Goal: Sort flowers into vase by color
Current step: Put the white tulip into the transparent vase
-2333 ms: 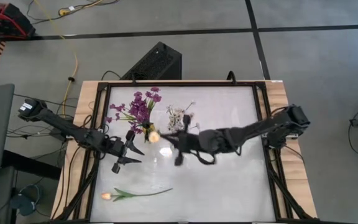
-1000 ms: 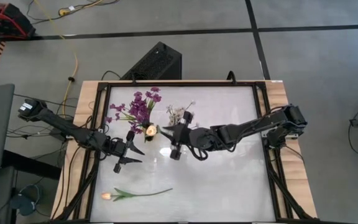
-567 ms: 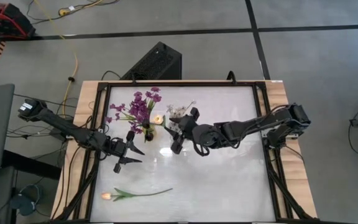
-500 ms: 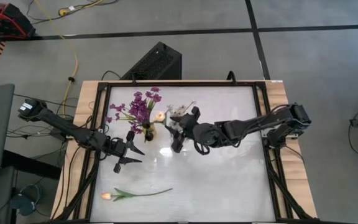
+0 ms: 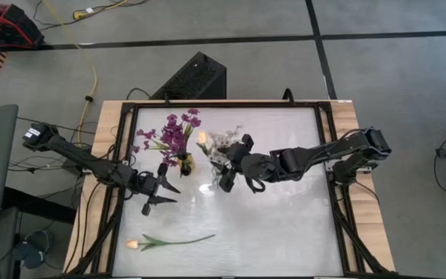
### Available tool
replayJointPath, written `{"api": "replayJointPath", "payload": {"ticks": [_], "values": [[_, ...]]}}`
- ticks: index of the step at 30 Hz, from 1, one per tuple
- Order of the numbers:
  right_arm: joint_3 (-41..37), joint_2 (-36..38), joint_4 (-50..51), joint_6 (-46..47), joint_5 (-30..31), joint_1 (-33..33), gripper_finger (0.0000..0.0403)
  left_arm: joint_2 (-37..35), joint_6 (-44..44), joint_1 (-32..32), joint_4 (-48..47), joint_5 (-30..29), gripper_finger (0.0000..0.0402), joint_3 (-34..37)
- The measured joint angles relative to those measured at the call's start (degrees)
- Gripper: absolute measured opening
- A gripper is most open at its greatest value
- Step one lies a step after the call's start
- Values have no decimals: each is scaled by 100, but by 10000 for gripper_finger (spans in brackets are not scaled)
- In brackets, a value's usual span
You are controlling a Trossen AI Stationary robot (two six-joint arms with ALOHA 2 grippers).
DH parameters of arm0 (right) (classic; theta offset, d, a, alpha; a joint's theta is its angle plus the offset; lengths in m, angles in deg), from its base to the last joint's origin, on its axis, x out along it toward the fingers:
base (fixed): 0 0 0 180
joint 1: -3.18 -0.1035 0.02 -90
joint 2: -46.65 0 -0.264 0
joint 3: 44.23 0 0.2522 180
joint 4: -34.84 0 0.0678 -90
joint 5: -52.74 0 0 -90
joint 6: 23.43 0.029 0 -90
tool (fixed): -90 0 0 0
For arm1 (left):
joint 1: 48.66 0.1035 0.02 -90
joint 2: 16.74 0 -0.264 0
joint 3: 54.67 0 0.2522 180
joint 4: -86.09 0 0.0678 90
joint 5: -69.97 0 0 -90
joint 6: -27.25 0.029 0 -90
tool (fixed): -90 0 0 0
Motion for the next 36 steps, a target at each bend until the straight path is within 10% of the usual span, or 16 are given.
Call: {"api": "replayJointPath", "payload": {"ticks": [14, 22, 36], "values": [[1020, 418, 841, -790, -871, -554, 258, -3, -374, -1, -406, 171, 134, -2], [846, 393, 916, -642, -1282, -1165, 258, -2, -1295, -365, -1149, 1806, 134, -235], [-59, 319, 547, 68, -1334, -1611, 258, 954, -2559, -2721, -3345, -427, 134, -2051]]}}
